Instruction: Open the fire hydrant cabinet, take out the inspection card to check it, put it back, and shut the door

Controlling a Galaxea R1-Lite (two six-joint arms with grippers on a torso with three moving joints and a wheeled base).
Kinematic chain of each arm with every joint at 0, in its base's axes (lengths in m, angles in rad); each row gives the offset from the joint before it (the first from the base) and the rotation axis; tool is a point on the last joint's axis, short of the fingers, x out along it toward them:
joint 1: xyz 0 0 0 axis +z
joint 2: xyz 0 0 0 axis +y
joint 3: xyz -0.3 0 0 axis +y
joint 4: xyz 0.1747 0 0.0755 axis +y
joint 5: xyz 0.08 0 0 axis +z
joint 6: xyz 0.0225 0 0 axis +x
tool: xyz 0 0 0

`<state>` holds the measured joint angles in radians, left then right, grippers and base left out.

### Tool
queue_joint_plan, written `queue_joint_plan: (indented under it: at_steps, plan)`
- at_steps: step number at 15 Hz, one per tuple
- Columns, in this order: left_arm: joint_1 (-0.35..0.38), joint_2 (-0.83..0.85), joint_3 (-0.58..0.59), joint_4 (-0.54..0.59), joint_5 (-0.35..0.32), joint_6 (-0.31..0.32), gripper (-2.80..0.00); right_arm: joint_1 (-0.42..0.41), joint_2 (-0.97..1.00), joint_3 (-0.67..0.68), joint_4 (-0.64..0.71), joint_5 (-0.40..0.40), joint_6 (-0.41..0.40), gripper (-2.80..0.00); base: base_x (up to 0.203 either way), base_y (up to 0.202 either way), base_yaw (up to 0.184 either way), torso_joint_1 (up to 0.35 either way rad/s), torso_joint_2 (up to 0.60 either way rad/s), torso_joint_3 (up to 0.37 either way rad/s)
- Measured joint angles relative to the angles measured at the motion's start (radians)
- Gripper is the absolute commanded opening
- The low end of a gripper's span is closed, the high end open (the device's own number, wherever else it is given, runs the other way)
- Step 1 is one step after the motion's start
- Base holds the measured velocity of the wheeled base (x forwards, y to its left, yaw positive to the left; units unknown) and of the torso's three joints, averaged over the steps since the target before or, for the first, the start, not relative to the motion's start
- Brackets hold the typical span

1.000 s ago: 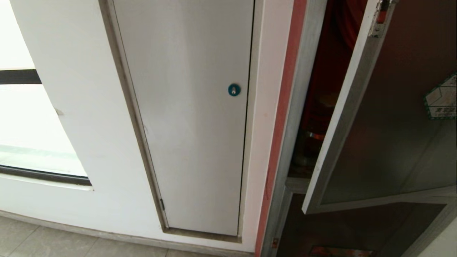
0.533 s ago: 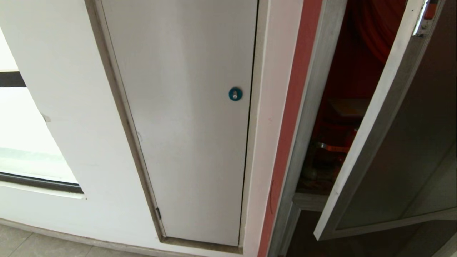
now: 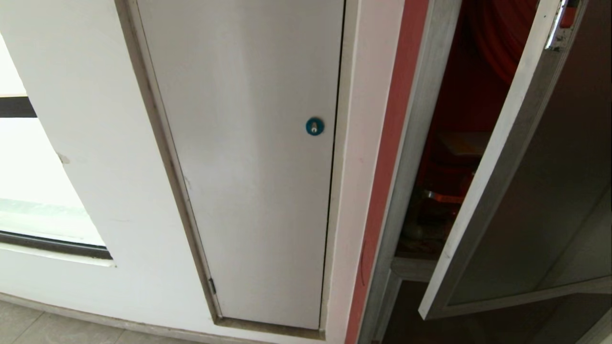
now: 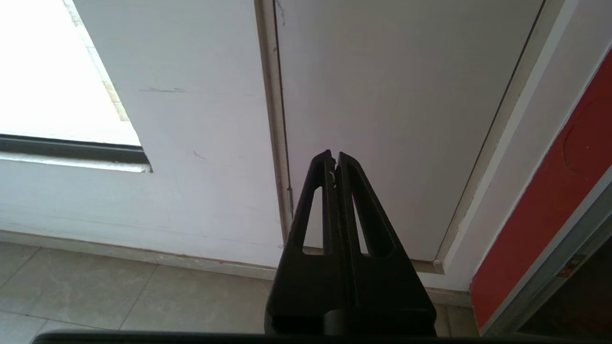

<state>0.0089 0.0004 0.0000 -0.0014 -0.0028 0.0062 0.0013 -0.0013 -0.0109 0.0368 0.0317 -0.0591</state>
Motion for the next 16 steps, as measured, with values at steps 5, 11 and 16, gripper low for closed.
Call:
queue_joint_plan:
  at_steps: [5, 11, 16]
  plan:
    - [0.0, 0.0, 0.0, 0.0, 0.0, 0.0, -2.8, 0.0, 0.0, 0.0, 0.0, 0.0, 0.0, -2.8, 0.0, 0.0, 0.0, 0.0, 0.0, 0.0]
    - [0.0, 0.0, 0.0, 0.0, 0.0, 0.0, -2.8, 0.0, 0.0, 0.0, 0.0, 0.001, -0.001, -2.8, 0.0, 0.0, 0.0, 0.0, 0.0, 0.0]
    - [0.0, 0.0, 0.0, 0.0, 0.0, 0.0, -2.8, 0.0, 0.0, 0.0, 0.0, -0.002, 0.027, -2.8, 0.0, 0.0, 0.0, 0.0, 0.0, 0.0]
